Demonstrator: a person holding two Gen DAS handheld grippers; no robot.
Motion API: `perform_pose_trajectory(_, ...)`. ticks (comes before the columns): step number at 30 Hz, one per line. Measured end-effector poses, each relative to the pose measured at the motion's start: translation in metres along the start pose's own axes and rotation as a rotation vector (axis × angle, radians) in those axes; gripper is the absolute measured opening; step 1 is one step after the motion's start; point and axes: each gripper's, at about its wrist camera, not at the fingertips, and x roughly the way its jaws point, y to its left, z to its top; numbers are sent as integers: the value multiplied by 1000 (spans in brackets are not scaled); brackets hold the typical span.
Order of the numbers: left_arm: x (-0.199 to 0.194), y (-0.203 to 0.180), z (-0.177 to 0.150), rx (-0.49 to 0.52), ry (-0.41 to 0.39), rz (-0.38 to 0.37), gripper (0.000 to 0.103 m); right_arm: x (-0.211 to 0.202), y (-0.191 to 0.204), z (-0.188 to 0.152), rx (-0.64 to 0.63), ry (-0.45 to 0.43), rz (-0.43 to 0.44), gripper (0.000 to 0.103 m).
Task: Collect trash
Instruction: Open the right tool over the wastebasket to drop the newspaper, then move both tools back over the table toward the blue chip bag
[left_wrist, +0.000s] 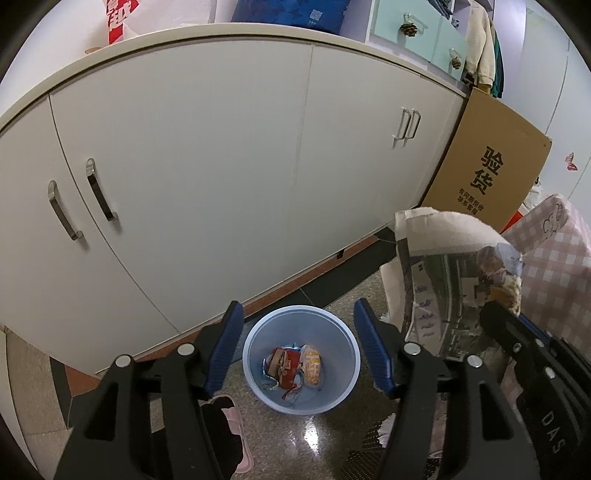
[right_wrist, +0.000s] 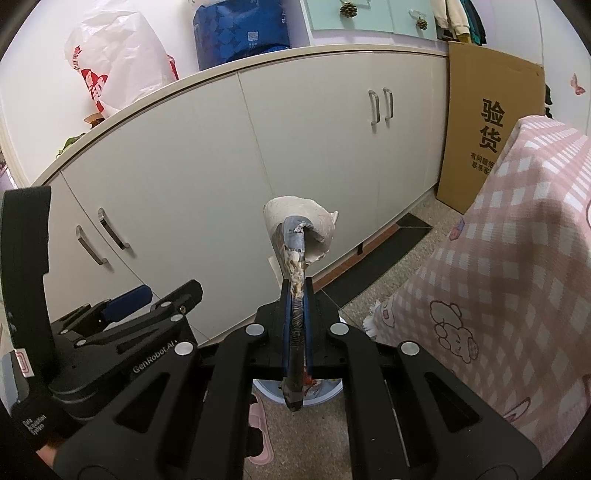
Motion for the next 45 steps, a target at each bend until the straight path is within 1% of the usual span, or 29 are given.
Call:
perform_pose_trajectory(7, 4, 8, -1, -20, 4, 13, 63, 7, 7, 3, -17, -14, 4, 6)
perform_pose_trajectory(13, 7, 17, 0, -44, 3, 32, 63, 12, 16, 11, -34, -66, 5, 7)
perform_pose_trajectory(15, 8, 19, 0, -47, 3, 40, 63, 17, 16, 12, -22, -78, 18, 10)
perform_pose_trajectory(17, 9, 21, 1, -45, 3, 49, 63, 25, 14, 12, -7, -66, 28, 11)
perform_pose_trajectory(20, 8, 22, 2, -45, 0, 52, 63, 28, 11, 9, 0, -59, 16, 18)
perform_pose_trajectory(21, 7, 21, 2, -44, -1, 51, 63, 27, 10, 9, 2, -62, 15, 23)
perform_pose_trajectory(22, 6, 21, 2, -44, -2, 50, 63, 24, 8, 8, 4, -65, 13, 25)
perform_pose_trajectory(27, -1, 15, 2, -33, -11, 42, 63, 7, 5, 11, -3, -88, 1, 25)
perform_pose_trajectory(35, -33, -2, 6, -17, -63, 17, 63, -32, 2, 15, -6, -128, -10, 25)
perform_pose_trajectory(38, -50, -12, 8, -7, -91, 1, 63, -51, -4, 17, 5, -152, -19, 29)
perform_pose_trajectory(42, -77, -32, 8, 17, -132, -28, 66, -86, -15, 19, 25, -203, -37, 42)
perform_pose_trajectory(45, -98, -50, 7, 41, -166, -59, 67, -113, -26, 19, 39, -236, -54, 43)
